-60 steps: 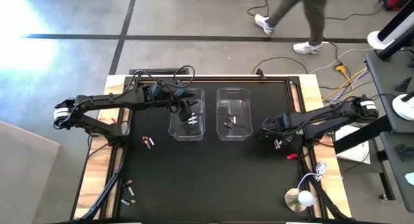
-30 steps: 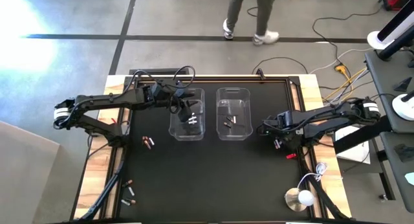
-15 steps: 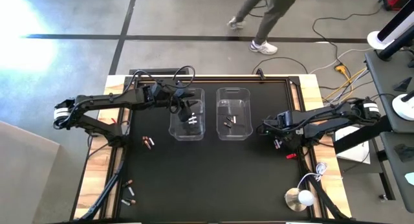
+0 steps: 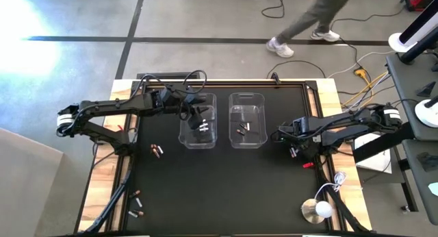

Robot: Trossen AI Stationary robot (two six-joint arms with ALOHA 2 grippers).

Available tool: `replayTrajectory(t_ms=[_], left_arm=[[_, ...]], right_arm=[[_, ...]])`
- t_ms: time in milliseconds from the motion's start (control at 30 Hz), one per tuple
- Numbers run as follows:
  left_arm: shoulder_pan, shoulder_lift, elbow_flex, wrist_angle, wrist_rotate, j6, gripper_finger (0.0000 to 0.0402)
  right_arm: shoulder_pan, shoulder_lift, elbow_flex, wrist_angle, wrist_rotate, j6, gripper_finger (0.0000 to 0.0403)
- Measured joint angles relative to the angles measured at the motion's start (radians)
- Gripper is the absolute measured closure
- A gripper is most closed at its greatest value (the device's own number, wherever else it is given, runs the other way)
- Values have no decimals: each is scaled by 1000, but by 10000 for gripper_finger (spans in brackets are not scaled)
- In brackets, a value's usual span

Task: Sort batteries
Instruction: Put the white battery into the left transparent bin

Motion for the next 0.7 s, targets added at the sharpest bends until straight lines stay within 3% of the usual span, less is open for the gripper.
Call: replayTrajectory(t_ms=[700], left_arm=[[0,0,0,-5,-29,-9,253]], right_arm=[[1,0,3,4,-32,0,333]])
